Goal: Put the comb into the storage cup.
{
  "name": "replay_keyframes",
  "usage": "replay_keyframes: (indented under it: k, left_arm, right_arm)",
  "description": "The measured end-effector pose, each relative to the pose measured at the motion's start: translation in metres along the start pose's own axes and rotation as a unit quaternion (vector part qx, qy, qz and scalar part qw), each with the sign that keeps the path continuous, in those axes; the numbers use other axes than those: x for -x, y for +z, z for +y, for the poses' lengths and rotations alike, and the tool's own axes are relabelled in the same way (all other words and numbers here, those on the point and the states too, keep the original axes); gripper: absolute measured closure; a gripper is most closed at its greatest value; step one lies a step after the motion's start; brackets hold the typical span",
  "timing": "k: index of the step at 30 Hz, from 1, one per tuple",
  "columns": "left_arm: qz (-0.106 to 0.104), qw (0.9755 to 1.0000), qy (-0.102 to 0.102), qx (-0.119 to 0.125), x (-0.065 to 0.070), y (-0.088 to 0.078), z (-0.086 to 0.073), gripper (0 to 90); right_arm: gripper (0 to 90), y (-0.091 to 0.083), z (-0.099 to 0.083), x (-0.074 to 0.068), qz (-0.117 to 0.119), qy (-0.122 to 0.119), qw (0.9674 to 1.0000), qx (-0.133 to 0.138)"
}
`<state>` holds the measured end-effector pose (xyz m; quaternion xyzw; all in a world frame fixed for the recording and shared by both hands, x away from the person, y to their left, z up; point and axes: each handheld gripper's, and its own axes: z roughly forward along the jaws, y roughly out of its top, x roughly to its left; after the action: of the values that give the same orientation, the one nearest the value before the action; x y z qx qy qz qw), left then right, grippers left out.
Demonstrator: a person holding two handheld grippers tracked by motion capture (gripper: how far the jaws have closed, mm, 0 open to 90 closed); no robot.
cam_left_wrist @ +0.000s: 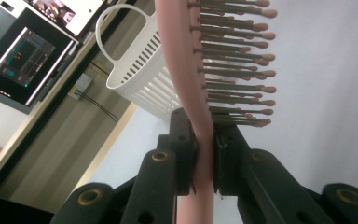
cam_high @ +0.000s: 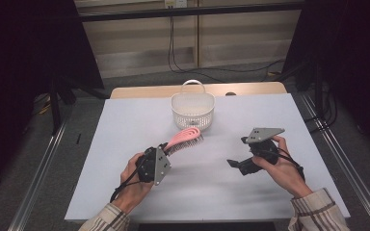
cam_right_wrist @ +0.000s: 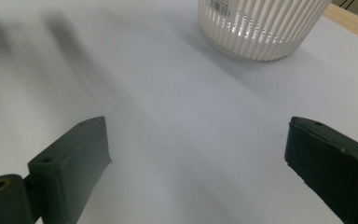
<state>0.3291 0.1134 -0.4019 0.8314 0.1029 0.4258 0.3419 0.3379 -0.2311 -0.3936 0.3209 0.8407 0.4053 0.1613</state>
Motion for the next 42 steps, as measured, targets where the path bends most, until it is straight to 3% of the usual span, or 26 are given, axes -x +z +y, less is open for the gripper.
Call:
replay_keyframes:
  k: [3, 6, 13, 22, 26, 28, 30, 31, 32, 33, 35, 38, 40, 42]
  left_arm:
    - [-0.003, 0.9999, -0.010, 0.004, -0.002, 0.000, -0.002, 80.8]
    - [-0.007, 0.9997, -0.024, 0.008, -0.004, -0.001, -0.003, 80.8]
    - [-0.027, 0.9977, -0.057, 0.027, -0.011, -0.004, -0.006, 80.8]
    - [-0.055, 0.9919, -0.100, 0.056, -0.014, -0.004, -0.008, 80.8]
    - [-0.063, 0.9894, -0.111, 0.071, -0.013, -0.005, -0.008, 80.8]
    - [-0.070, 0.9874, -0.117, 0.080, -0.014, -0.006, -0.008, 80.8]
    - [-0.081, 0.9837, -0.132, 0.091, -0.014, -0.005, -0.009, 80.8]
    - [-0.083, 0.9833, -0.134, 0.091, -0.015, -0.006, -0.009, 80.8]
    - [-0.086, 0.9815, -0.142, 0.094, -0.015, -0.005, -0.010, 80.8]
    - [-0.095, 0.9776, -0.158, 0.101, -0.016, -0.005, -0.011, 80.8]
    - [-0.104, 0.9738, -0.169, 0.111, -0.017, -0.004, -0.013, 80.8]
    - [-0.106, 0.9710, -0.177, 0.120, -0.018, -0.003, -0.014, 80.8]
    - [-0.111, 0.9672, -0.189, 0.129, -0.019, -0.002, -0.015, 80.8]
    - [-0.120, 0.9617, -0.204, 0.138, -0.020, -0.002, -0.016, 80.8]
  right_arm:
    - [6.0, 0.000, -0.003, 0.001, -0.009, 0.001, 1.0000, 0.001]
    - [6.0, -0.002, -0.005, 0.002, 0.004, 0.026, 0.9995, 0.020]
    - [4.3, -0.007, -0.006, 0.003, -0.018, 0.030, 0.9984, 0.044]
    - [4.2, -0.008, -0.008, 0.001, -0.035, 0.030, 0.9962, 0.075]
    - [3.8, -0.007, -0.009, 0.000, -0.024, 0.033, 0.9952, 0.089]
    - [3.8, -0.006, -0.009, -0.001, -0.021, 0.028, 0.9953, 0.090]
    - [3.8, -0.006, -0.009, -0.002, -0.021, 0.028, 0.9951, 0.092]
    - [3.8, -0.005, -0.009, -0.002, -0.023, 0.027, 0.9953, 0.090]
    - [3.8, -0.006, -0.010, -0.001, -0.027, 0.027, 0.9953, 0.089]
    - [3.8, -0.006, -0.010, -0.001, -0.028, 0.028, 0.9951, 0.090]
    - [3.7, -0.007, -0.011, 0.000, -0.029, 0.032, 0.9946, 0.095]
    - [3.6, -0.009, -0.010, 0.000, -0.031, 0.035, 0.9936, 0.103]
    - [3.5, -0.010, -0.010, 0.000, -0.028, 0.036, 0.9930, 0.109]
    - [3.5, -0.010, -0.010, 0.000, -0.026, 0.035, 0.9928, 0.112]
